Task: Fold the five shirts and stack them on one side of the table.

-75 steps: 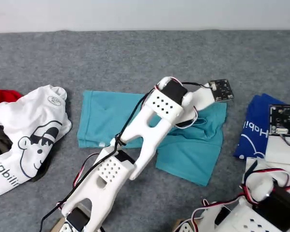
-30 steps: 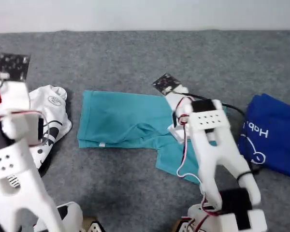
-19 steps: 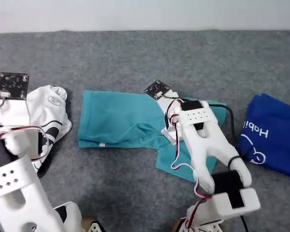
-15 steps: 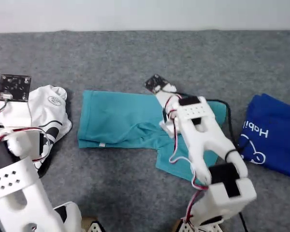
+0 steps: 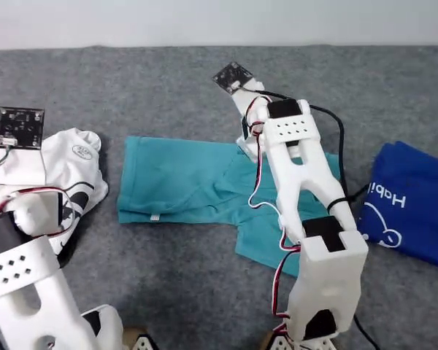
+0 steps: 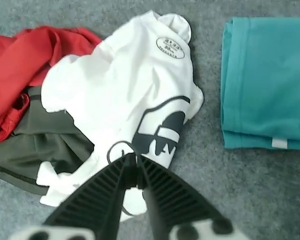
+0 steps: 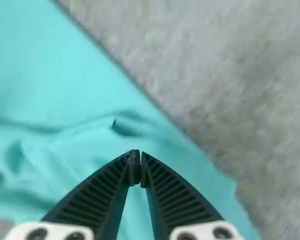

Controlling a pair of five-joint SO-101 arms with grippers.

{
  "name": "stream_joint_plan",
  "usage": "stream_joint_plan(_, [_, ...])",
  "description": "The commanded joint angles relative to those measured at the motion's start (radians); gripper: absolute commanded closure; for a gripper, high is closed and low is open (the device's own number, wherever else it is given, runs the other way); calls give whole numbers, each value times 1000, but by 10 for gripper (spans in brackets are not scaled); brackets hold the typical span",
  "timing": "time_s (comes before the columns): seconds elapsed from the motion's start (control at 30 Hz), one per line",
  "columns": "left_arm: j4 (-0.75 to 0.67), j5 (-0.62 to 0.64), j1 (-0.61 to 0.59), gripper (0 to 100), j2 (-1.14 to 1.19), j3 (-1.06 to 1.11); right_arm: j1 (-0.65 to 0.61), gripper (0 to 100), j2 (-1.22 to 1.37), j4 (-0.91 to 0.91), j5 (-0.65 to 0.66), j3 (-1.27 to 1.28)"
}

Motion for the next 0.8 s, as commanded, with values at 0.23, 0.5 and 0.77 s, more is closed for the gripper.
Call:
stream_joint_plan(0.23, [-31, -8, 3, 994, -12, 2, 18, 914, -13, 449, -6, -61])
stream_joint_plan(0.5, [-28, -8, 3, 994, -12, 7, 110, 852, -12, 492, -6, -61])
stream_joint_plan(0.77, [-31, -5, 5, 994, -20, 68, 139, 852, -13, 455, 0, -87])
